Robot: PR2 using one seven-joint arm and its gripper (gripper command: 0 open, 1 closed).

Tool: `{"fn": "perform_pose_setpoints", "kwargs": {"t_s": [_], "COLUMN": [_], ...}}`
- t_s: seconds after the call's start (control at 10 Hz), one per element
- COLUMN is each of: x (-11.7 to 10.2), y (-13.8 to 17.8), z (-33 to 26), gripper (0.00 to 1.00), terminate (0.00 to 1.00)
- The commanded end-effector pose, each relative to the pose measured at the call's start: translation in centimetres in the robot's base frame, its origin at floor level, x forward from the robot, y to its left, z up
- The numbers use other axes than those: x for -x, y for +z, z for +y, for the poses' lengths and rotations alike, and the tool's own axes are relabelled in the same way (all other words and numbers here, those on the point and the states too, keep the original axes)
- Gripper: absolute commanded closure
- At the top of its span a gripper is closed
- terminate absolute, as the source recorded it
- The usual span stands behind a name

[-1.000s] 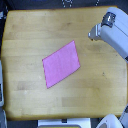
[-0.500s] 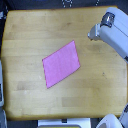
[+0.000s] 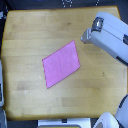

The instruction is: Folding a cloth

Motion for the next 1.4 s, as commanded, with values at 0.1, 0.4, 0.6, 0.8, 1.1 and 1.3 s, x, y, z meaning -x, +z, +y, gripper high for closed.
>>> {"fn": "perform_pose_setpoints", "kwargs": {"t_s": [0.1, 0.4, 0.6, 0.8, 1.1, 1.3], "x": [0.1, 0.1, 0.0, -0.4, -0.3, -0.1], "y": [-5.5, -8.9, -10.6, -11.9, -13.7, -14.2], "z": [5.9, 7.6, 8.2, 8.9, 8.5, 8.5], "gripper": [0.0, 0.0, 0.0, 0.0, 0.0, 0.0], "terminate": [0.0, 0.0, 0.0, 0.0, 0.0, 0.0]}}
